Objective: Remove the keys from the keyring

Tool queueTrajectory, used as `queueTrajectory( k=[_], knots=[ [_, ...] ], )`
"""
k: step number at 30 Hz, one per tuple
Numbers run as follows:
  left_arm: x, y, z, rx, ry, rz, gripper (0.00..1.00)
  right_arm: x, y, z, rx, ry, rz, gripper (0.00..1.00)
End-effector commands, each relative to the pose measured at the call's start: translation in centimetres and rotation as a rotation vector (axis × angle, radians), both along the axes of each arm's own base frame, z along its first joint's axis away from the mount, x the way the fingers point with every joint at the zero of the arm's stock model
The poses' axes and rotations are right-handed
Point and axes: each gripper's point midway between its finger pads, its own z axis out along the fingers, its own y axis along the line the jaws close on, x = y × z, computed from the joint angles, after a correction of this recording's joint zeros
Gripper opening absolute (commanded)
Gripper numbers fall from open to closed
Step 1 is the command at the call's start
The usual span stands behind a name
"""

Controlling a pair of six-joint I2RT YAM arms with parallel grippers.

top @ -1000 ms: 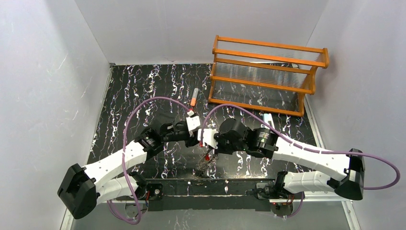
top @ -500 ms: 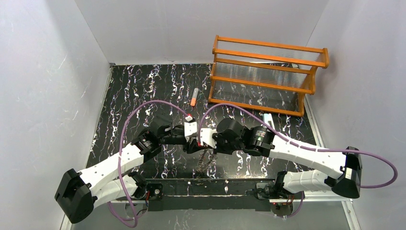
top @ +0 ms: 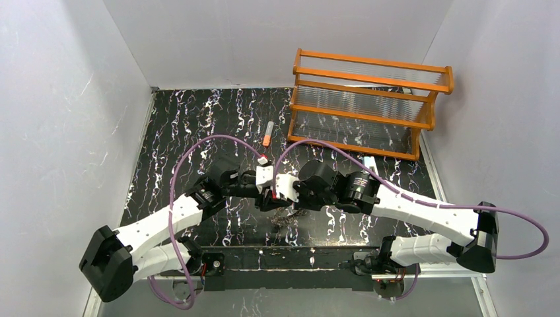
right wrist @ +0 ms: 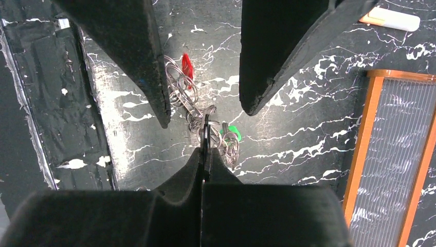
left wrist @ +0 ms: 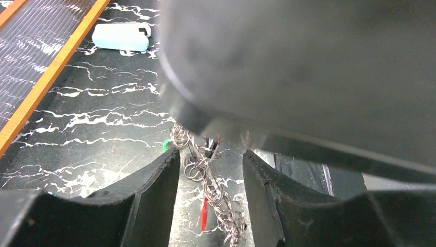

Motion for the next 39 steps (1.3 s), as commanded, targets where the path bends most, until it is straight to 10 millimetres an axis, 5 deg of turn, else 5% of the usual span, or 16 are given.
queueTrajectory(
  k=[1,15,39],
  knots=[
    [0.0,-0.8,2.1,-0.053,-0.019,-0.037,0.45,0.3,1.6,3.1,0.094,-0.026,0.012,0.01],
    [-0.6,-1.9,1.0,-0.036,0.032,-0.091,0.34,0.1,2.2,3.7,0.117,-0.025,0.04,0.01],
    [1.1,-0.6,0.0,0.007,0.011,0.07,0.43,0.3,1.5,3.7,0.13,-0.014,-0.02,0.01]
  ],
)
